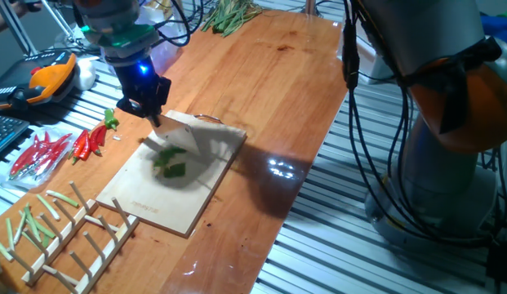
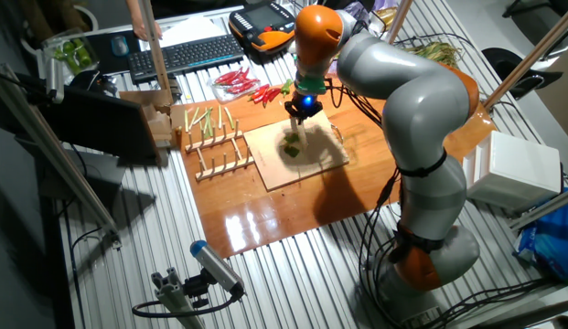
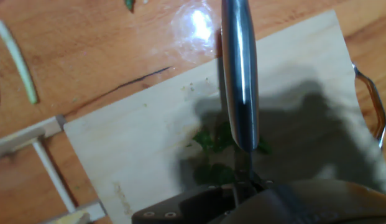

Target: Chop the chili peppers

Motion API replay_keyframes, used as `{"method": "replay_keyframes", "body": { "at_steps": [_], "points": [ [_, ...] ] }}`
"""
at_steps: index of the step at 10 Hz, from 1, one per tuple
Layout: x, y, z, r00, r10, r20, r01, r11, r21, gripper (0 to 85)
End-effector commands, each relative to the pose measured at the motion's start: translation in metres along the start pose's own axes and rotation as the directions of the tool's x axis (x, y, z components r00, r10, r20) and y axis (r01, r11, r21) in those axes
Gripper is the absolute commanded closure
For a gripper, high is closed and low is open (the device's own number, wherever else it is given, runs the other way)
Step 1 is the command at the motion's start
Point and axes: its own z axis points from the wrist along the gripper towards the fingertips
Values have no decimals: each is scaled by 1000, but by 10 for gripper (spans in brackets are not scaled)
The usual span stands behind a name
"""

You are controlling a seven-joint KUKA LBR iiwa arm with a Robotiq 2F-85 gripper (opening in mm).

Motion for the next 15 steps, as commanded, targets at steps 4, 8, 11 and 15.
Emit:
{"method": "replay_keyframes", "body": {
  "at_steps": [4,8,11,15],
  "points": [
    [3,3,3,657,753,28,-746,656,-114,850],
    [5,5,3,669,743,18,-740,667,-87,850],
    [5,5,3,757,652,-38,-653,754,-74,850],
    [5,5,3,814,577,-70,-581,808,-99,850]
  ]
}}
